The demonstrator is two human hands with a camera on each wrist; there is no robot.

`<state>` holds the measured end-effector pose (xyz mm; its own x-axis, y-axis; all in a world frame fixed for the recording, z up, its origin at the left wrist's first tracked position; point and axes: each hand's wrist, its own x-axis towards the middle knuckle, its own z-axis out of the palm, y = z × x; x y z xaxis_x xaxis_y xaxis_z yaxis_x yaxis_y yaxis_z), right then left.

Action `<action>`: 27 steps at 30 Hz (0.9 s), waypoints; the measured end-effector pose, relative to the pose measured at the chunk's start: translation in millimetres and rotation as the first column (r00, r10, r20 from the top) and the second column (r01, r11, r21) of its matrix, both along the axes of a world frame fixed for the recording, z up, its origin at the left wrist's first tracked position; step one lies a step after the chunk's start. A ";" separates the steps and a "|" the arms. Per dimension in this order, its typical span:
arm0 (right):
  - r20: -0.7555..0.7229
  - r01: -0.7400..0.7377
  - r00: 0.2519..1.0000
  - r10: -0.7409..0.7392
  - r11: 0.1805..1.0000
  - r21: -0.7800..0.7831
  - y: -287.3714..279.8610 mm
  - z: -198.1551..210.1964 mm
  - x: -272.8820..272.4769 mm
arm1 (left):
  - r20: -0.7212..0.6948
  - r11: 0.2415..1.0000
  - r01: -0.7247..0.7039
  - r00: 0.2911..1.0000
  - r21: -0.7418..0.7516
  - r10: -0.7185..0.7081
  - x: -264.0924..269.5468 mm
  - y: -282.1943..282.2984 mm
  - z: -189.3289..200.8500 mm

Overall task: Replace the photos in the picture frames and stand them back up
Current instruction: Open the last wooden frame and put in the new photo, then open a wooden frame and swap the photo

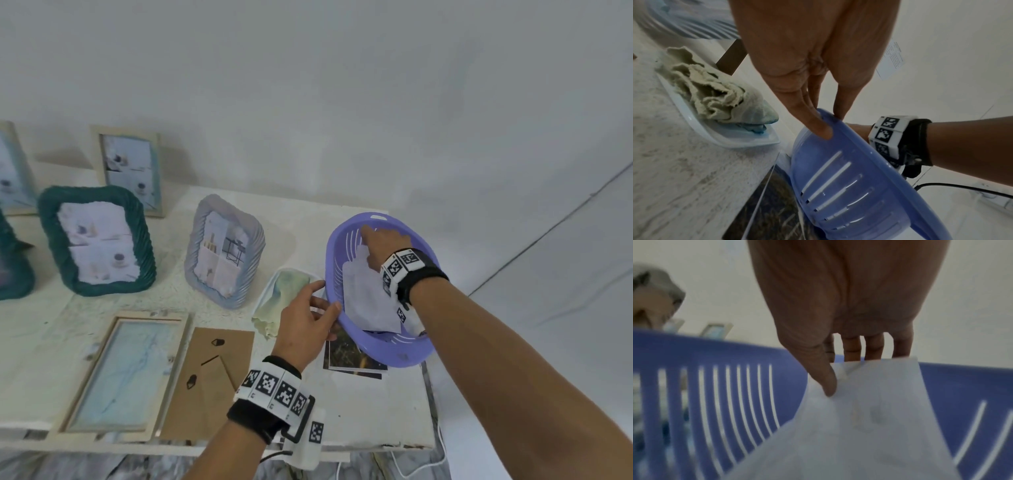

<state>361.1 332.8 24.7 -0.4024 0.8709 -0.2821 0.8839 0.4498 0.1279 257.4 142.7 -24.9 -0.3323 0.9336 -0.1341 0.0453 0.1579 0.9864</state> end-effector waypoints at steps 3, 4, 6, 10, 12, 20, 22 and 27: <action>-0.195 0.063 0.979 -0.065 0.998 -0.018 -9.7 25.3 9.3 | -0.141 1.000 0.009 0.990 0.003 -0.008 -6.0 -0.2 -1.7; -0.261 0.077 0.963 -0.072 0.997 0.007 -13.9 35.2 12.1 | -0.177 1.000 0.010 0.984 0.013 -0.007 -8.2 -1.8 -0.5; -0.374 0.073 0.927 -0.033 0.993 0.094 -26.2 57.2 16.0 | -0.230 0.998 0.033 0.973 0.060 -0.018 -12.5 -7.1 4.0; -0.583 0.044 0.799 0.145 0.954 0.298 -66.8 97.3 8.5 | -0.311 0.980 0.084 0.950 0.182 -0.023 -31.6 -21.9 25.2; -0.664 0.018 0.713 0.223 0.942 0.336 -93.7 113.0 -5.4 | -0.314 0.963 0.063 0.949 0.261 0.023 -48.3 -28.8 40.2; -0.863 -0.046 0.445 0.240 0.968 0.246 -181.3 98.1 -89.4 | -0.168 0.952 0.077 0.985 0.296 -0.027 -155.9 -71.7 81.5; -0.904 0.066 0.384 0.189 0.971 0.231 -193.0 75.5 -107.7 | -0.111 0.959 0.028 0.994 0.283 0.004 -183.6 -84.6 74.9; -0.909 0.093 0.125 -0.398 0.917 -0.389 -232.3 8.3 -147.8 | 0.049 0.980 -0.104 0.994 0.169 0.097 -232.3 -113.1 43.9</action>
<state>213.4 100.6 33.1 -0.2481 0.9686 -0.0156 0.2784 0.0559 -0.9588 25.1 29.6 19.0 -0.4233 0.9059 0.0101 -0.0020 -0.0121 0.9999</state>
